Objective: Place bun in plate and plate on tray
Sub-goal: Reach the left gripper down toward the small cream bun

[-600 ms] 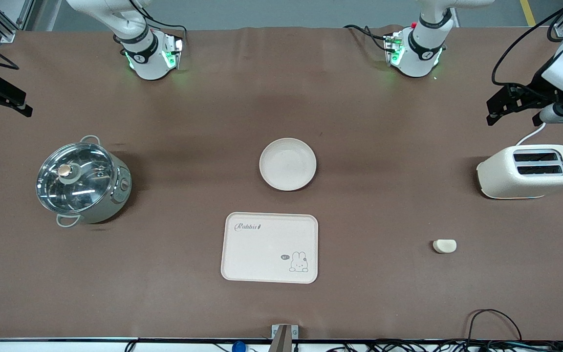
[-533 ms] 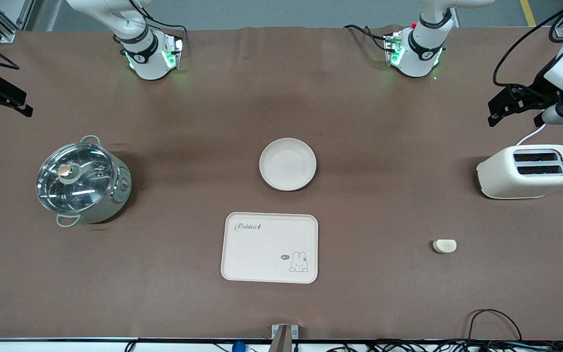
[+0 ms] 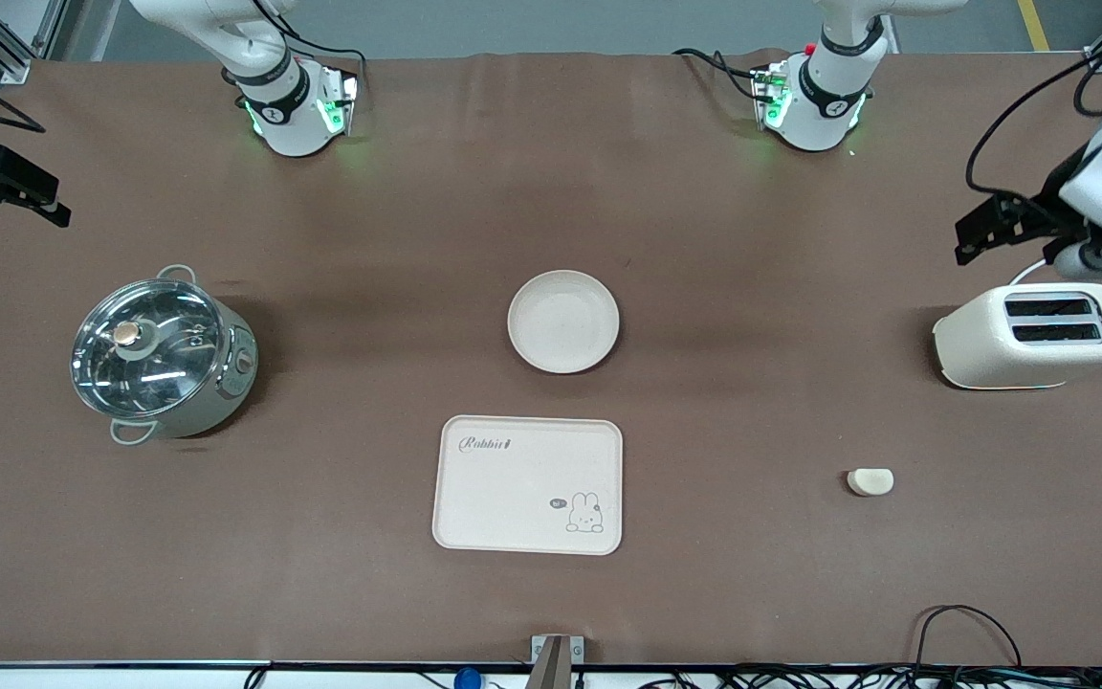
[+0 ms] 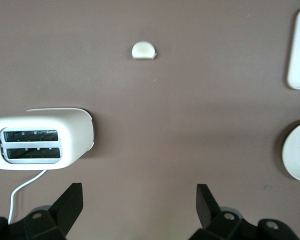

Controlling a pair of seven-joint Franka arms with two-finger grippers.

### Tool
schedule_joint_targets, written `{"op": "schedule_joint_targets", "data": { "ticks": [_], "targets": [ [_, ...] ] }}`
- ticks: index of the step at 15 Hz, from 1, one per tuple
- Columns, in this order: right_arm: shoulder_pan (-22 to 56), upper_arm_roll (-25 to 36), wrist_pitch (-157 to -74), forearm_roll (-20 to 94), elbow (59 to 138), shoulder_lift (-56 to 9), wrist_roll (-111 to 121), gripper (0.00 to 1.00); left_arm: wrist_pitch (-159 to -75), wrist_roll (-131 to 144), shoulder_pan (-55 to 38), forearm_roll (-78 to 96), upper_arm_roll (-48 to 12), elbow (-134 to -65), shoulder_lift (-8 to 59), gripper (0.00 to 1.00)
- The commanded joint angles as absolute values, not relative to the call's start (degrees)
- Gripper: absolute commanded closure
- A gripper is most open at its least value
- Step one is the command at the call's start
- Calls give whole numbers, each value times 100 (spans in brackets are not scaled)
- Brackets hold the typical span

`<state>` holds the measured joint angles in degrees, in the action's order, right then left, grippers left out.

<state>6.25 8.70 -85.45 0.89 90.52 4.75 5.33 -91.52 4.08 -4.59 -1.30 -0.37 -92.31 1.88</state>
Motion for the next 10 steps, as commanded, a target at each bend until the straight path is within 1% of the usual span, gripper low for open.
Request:
{"op": "schedule_joint_targets", "data": {
  "ticks": [1, 3, 6, 8, 10],
  "targets": [
    [720, 844, -8613, 61, 9123, 589, 510, 0, -9638, 352, -509, -307, -35, -9035, 1148, 0],
    [764, 844, -8631, 79, 9088, 510, 519, 0, -10438, 360, -545, -553, -70, -9035, 1816, 0],
    [922, 844, -8797, 88, 8816, 124, 527, 0, -11650, 352, -554, -545, -79, -9044, 2634, 0],
    [1054, 844, -8868, 105, 8640, -157, 519, 0, -12258, 203, -554, -562, -79, -9070, 3118, 0],
    [1142, 852, -9017, 490, 8622, -394, 536, 0, -12951, -148, -449, -562, -79, -9070, 3513, 0]
  ]
}}
